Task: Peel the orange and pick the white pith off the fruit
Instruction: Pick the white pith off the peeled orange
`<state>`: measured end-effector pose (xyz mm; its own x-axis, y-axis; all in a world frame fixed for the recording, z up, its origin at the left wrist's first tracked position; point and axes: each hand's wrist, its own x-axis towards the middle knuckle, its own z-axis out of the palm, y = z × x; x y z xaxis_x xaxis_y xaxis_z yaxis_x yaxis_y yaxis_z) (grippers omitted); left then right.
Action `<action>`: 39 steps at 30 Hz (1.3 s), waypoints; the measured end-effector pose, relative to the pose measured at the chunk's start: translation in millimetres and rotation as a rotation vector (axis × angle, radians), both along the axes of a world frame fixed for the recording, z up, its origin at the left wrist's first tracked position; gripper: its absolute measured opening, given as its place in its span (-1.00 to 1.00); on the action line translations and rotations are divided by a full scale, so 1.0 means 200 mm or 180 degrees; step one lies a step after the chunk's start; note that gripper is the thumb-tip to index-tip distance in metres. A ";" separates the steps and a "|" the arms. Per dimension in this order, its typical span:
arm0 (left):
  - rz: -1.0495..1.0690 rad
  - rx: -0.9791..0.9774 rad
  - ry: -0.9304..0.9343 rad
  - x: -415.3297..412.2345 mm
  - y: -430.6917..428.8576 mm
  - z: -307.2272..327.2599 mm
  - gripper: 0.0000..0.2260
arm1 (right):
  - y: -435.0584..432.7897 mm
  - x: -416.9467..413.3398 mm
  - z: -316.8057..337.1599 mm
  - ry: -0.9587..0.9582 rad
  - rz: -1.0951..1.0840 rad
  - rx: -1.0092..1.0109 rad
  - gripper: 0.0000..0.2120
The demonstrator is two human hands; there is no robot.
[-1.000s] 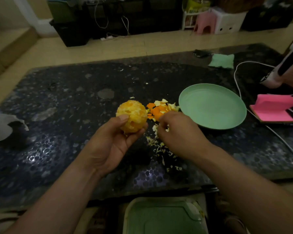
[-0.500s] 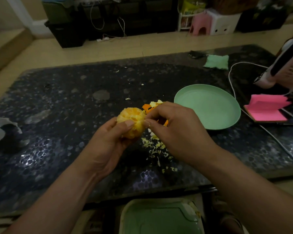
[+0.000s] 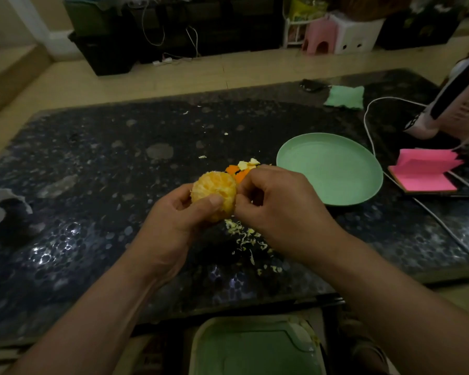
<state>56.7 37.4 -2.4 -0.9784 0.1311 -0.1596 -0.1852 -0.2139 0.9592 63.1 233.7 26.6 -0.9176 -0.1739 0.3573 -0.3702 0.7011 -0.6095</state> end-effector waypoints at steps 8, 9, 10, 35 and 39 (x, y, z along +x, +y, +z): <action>-0.0067 0.0546 -0.0171 0.01 0.00 0.02 -0.64 | 0.02 -0.01 0.00 -0.0340 -0.0122 -0.0701 -0.87; -0.0081 0.0671 -0.0223 0.01 -0.01 0.02 -0.67 | 0.02 -0.02 -0.01 -0.0395 -0.0189 -0.0735 -0.88; -0.0108 0.0834 -0.0287 0.01 -0.02 0.03 -0.69 | 0.04 -0.04 -0.02 -0.0436 -0.0268 -0.0729 -0.88; 0.0299 -0.2275 0.1013 0.06 0.00 -0.02 -0.38 | 0.03 -0.03 -0.05 -0.0555 -0.0061 -0.0297 -0.96; 0.0233 -0.2393 0.1459 0.07 0.00 -0.02 -0.38 | 0.02 0.00 -0.02 -0.0520 0.0150 -0.0534 -0.87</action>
<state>71.0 37.1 -6.0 -0.9692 0.0839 0.2316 0.2416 0.5073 0.8272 63.0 236.8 22.0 -0.9579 -0.1686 0.2323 -0.2870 0.5693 -0.7704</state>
